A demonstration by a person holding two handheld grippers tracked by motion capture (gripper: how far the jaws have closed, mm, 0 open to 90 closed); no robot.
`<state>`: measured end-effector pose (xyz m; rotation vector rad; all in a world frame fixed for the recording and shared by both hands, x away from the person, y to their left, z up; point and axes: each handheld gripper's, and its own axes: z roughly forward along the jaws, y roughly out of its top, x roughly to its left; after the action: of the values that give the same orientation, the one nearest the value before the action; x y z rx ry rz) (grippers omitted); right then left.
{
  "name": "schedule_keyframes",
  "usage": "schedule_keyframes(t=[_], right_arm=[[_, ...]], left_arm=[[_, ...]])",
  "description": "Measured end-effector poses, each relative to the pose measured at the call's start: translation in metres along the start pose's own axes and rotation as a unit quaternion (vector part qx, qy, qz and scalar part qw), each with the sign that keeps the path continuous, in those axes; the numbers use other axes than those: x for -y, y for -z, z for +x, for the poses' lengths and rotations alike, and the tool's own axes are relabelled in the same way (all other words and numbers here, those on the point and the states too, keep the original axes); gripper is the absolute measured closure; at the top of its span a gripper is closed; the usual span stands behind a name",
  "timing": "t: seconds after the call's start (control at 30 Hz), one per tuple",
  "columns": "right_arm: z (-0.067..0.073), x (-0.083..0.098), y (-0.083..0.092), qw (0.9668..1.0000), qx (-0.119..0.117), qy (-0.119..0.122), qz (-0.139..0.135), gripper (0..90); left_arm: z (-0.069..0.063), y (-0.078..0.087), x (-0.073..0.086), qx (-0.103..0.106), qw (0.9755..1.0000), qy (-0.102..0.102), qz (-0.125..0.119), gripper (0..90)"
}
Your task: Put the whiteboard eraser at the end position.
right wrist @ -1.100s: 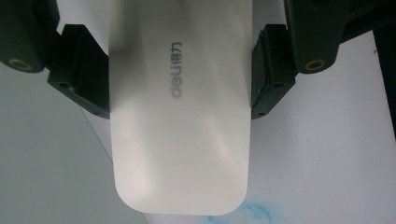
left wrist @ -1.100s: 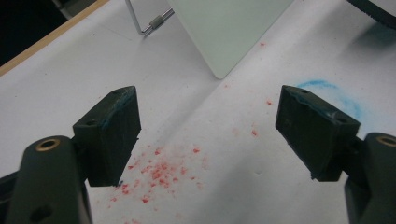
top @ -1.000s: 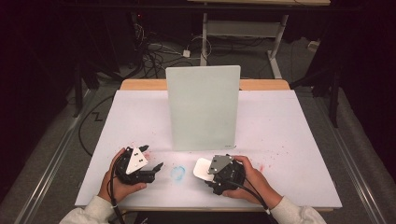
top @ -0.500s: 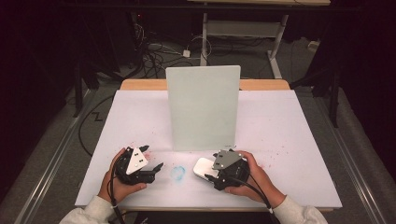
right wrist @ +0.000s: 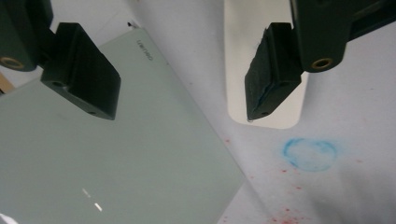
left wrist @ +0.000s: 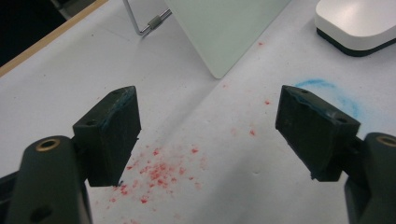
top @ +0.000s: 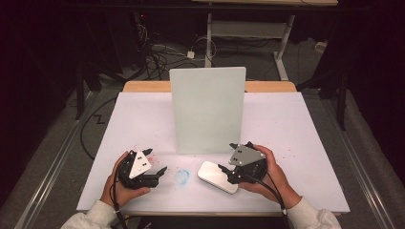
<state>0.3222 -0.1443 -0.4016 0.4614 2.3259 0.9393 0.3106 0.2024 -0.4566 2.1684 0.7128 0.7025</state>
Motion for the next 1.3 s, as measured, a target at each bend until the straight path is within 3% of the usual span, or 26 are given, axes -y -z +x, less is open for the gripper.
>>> schedule_keyframes(t=[0.53, 1.3], right_arm=[[-0.021, 0.010, 0.015, 0.9978, 0.060, -0.023, -0.018, 20.0], [-0.045, 0.042, 0.039, 0.9920, 0.114, -0.050, -0.018, 20.0]], left_arm=[[0.000, 0.000, 0.000, 0.000, 1.0000, -0.001, 0.000, 21.4], [-0.001, 0.000, 0.000, 0.000, 1.0000, -0.003, -0.001, 21.5]])
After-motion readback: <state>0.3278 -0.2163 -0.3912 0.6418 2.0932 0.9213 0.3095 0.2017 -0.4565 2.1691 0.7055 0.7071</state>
